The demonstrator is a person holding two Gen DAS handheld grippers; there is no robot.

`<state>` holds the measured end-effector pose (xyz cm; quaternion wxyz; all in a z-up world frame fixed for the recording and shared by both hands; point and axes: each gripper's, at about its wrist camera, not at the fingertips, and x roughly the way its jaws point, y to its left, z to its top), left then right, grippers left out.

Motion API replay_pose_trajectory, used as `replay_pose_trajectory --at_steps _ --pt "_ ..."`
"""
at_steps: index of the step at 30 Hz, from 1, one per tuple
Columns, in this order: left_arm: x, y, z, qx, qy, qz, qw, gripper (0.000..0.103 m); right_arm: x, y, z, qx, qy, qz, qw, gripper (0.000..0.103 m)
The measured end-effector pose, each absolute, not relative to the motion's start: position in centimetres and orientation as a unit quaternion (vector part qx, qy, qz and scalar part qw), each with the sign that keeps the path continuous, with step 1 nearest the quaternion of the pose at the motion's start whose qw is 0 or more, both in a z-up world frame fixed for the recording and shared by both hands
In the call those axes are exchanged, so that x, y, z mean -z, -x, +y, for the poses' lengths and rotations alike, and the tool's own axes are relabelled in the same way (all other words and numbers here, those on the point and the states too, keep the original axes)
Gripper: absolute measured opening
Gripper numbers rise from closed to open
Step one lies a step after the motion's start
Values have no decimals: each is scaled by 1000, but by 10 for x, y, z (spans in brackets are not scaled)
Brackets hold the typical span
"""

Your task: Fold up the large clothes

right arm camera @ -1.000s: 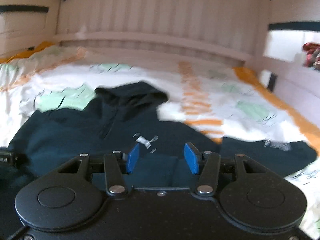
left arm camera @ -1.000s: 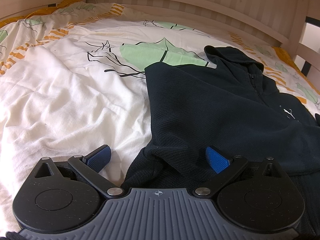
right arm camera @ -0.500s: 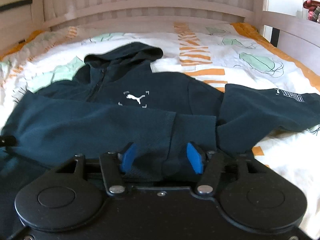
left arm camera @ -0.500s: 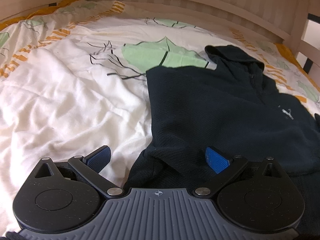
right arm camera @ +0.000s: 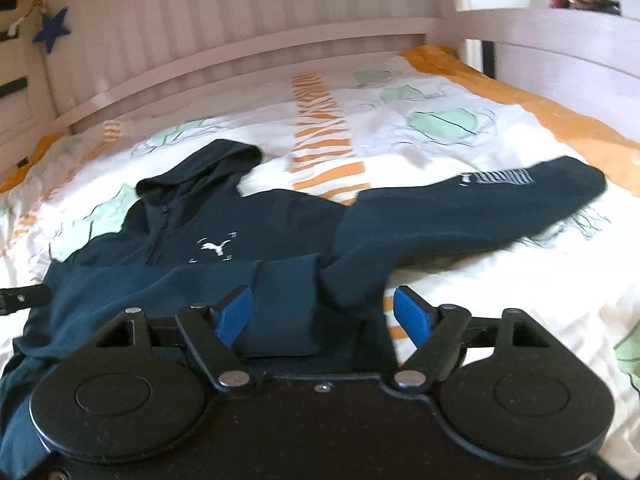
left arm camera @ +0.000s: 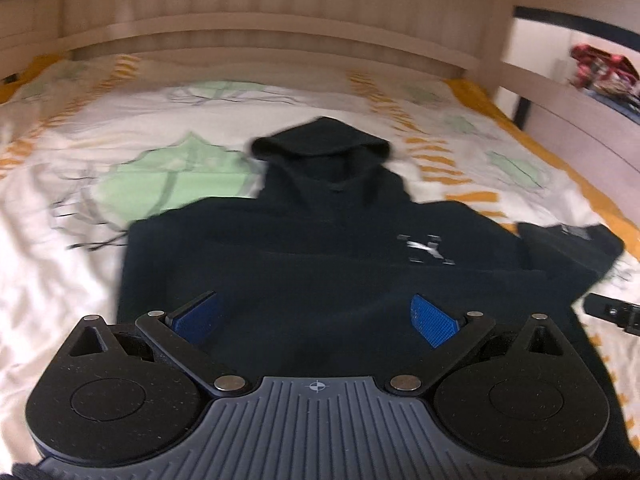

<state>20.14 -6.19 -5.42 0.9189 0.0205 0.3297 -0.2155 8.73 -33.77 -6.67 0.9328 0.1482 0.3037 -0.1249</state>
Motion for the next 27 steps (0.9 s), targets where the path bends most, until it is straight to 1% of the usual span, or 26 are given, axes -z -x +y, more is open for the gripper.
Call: replay_pose_trajectory --at_steps 13,21,27 --pt "79 -204 -170 254 -84 330 905 103 68 -70 -403 179 -220 303 910 84" --pt "108 -214 -207 242 -109 360 894 103 74 -82 -472 230 -249 304 890 85" --pt "123 -205 -209 228 -119 330 908 103 95 -102 -525 269 -285 316 864 85"
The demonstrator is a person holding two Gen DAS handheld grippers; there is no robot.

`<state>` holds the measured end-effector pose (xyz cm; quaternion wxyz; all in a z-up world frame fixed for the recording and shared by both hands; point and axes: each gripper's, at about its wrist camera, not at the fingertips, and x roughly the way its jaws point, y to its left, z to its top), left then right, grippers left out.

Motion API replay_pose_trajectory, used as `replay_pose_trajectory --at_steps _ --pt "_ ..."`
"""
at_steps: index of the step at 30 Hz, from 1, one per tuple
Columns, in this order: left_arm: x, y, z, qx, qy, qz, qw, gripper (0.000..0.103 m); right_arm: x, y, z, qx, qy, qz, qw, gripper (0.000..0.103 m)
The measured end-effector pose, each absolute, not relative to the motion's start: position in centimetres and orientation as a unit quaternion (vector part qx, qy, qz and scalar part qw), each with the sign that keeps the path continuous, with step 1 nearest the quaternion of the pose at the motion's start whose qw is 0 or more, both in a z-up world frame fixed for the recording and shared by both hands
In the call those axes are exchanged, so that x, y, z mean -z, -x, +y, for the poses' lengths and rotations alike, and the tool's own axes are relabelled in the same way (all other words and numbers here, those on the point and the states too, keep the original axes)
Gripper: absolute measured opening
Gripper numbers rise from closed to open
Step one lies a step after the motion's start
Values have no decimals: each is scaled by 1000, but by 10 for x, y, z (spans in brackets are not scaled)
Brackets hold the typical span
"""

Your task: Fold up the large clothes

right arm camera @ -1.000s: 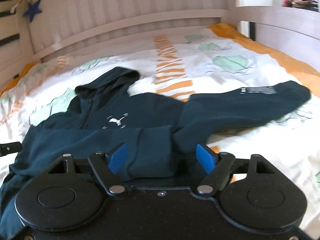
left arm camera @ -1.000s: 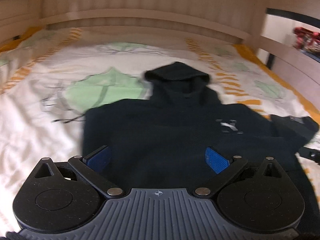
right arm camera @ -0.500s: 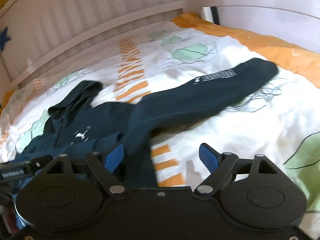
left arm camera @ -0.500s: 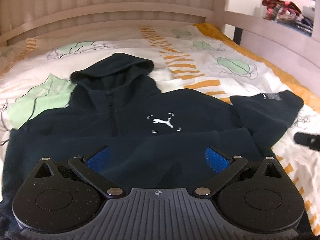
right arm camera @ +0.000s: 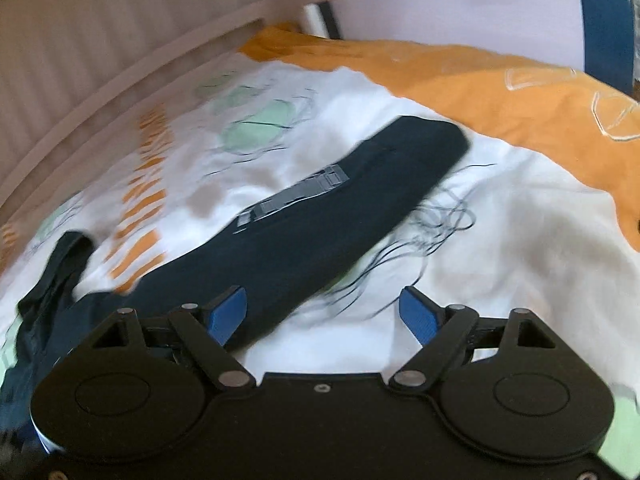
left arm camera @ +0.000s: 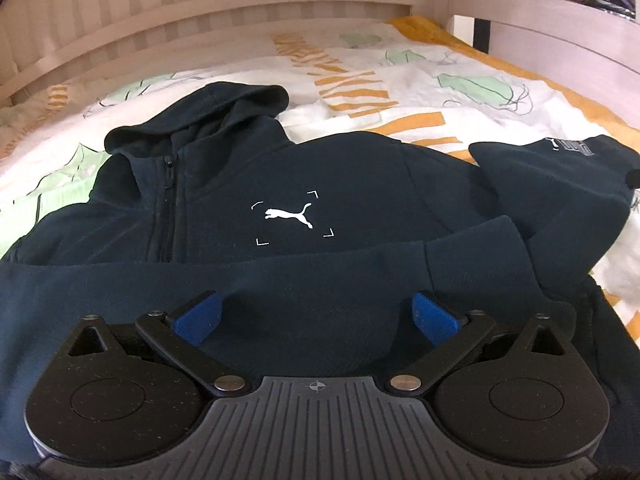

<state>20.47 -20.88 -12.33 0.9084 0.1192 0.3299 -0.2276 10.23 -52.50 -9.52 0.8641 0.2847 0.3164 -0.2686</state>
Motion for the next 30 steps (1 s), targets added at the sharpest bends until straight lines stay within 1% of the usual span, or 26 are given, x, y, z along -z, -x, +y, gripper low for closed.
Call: replay_pose_trajectory --at_steps 4,7,11,12,13,14,15,16,18,19,21,26,30 --pt "124 -206 -208 231 -114 330 908 103 112 -116 -549 287 -292 320 854 87" --pt "125 -205 -209 230 -116 325 910 103 116 -126 -557 285 -288 312 859 92" --pt "126 -205 -210 230 -116 324 910 103 120 -136 -569 280 -307 294 861 91" --pt "126 -205 -210 230 -116 323 910 103 121 -138 -573 279 -313 288 861 87" --pt "126 -206 -209 230 -116 324 910 103 122 -139 -576 280 -318 284 860 79" --pt "126 -205 -209 230 -116 323 911 103 122 -139 -579 283 -321 280 859 74" --pt "126 -205 -209 230 -116 323 911 103 122 -139 -581 288 -323 277 858 61" --pt "126 -206 -209 230 -116 324 910 103 122 -139 -584 293 -326 275 856 42" --pt "125 -206 -209 231 -114 324 910 103 120 -134 -592 287 -357 260 850 18" --pt "125 -207 -208 232 -113 324 910 103 117 -129 -595 279 -376 248 848 14" --pt "123 -208 -208 233 -111 326 909 103 105 -124 -595 271 -381 228 854 13" --pt "111 -209 -208 237 -100 331 908 102 54 -111 -588 253 -340 187 886 13" --pt "95 -204 -213 254 -72 312 913 102 18 -105 -579 244 -308 169 904 13"
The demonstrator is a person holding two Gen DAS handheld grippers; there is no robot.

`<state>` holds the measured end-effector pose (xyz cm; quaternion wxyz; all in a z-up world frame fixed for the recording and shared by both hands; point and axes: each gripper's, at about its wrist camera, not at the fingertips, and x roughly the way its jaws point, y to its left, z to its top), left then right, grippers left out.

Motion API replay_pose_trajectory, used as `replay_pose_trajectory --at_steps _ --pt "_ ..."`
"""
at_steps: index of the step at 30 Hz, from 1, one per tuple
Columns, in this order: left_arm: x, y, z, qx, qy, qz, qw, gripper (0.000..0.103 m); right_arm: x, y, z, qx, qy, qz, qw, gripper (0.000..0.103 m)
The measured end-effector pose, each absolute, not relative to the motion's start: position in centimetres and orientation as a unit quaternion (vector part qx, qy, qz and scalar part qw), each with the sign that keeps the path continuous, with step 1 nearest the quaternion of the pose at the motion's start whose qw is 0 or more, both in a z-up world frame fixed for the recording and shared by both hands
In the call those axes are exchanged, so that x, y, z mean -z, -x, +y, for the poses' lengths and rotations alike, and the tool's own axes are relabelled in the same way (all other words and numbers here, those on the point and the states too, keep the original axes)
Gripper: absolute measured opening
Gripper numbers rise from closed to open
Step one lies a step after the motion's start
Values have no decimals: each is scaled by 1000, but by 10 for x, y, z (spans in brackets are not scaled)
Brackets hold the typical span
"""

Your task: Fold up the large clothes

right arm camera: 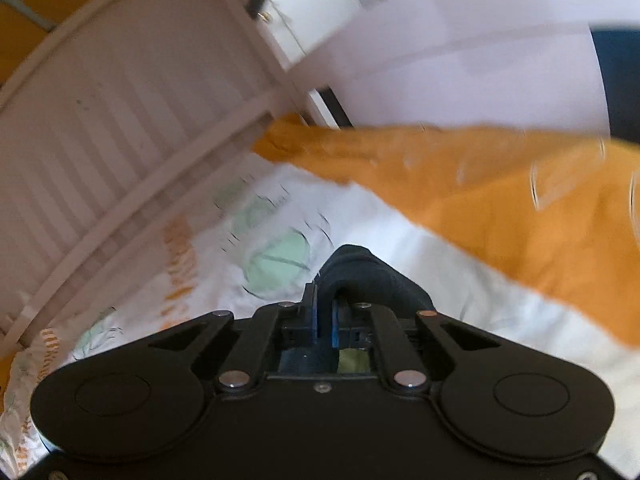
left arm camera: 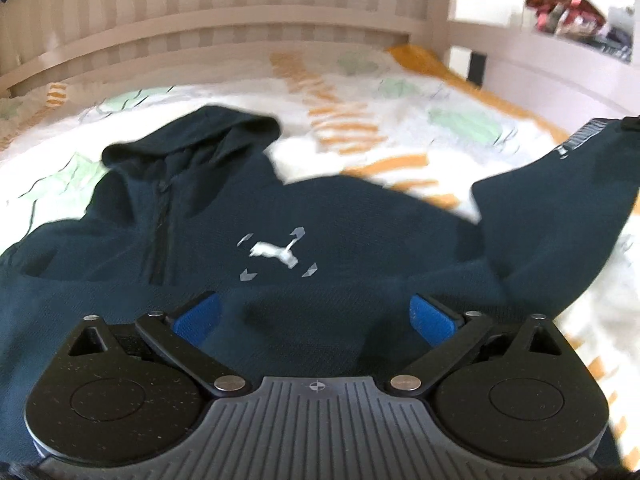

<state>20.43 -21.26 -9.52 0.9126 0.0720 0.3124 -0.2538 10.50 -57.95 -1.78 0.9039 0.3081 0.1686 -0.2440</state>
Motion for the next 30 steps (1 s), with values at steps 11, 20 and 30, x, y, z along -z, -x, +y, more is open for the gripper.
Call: replay_pose_trajectory --at_steps 11,20,30 --pt "108 -227 -246 298 -118 367 874 102 -41 -119 -508 195 -202 161 946 13" --pt "71 -233 -148 279 -34 353 892 102 -57 -148 -395 95 -113 175 973 13" --pt "62 -245 -3 190 59 369 908 102 6 -187 -236 -34 -36 244 969 13"
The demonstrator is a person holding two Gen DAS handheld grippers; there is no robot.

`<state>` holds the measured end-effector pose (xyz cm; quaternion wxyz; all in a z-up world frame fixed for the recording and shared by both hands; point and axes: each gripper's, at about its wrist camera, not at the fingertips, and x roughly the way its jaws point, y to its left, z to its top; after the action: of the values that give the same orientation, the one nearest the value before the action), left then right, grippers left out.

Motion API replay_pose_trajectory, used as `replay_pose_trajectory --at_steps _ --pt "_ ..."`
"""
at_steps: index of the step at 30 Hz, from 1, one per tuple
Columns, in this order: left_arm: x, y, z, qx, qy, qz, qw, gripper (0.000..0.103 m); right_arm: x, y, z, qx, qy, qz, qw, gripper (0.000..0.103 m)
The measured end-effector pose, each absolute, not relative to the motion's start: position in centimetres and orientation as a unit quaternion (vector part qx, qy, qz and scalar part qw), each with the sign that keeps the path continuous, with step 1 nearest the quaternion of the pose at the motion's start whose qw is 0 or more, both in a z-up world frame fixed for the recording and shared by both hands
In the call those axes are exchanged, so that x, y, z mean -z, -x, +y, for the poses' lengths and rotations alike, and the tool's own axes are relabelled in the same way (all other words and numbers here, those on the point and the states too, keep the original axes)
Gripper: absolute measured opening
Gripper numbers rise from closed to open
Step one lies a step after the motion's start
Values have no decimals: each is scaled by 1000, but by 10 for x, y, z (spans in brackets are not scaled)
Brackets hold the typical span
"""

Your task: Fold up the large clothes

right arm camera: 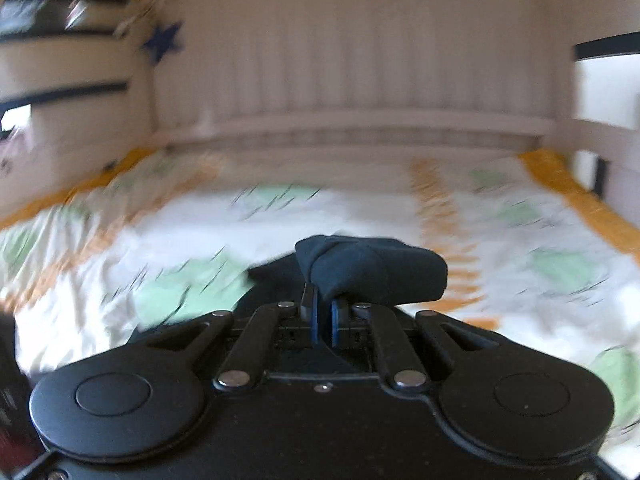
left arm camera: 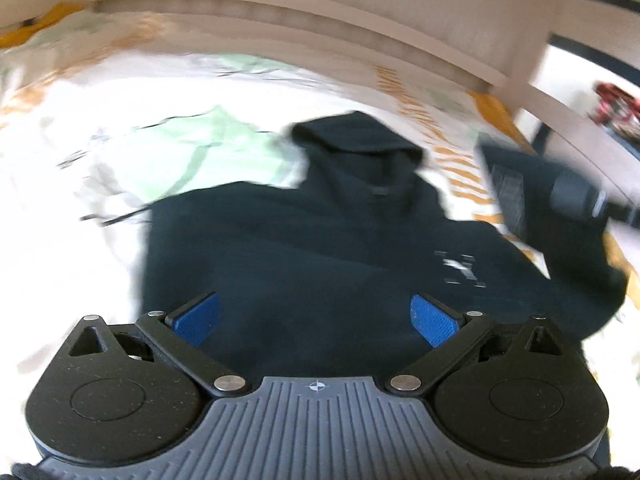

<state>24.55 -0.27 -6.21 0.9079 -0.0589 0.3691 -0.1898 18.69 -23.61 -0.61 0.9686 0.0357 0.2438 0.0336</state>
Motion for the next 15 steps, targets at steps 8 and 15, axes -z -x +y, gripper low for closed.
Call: replay_pose_trajectory --at_steps 8,15 --pt "73 -246 63 143 91 388 906 102 86 -185 -145 -80 40 325 942 14" --pt "70 -246 62 172 107 386 900 103 98 -160 -130 -112 65 330 935 65"
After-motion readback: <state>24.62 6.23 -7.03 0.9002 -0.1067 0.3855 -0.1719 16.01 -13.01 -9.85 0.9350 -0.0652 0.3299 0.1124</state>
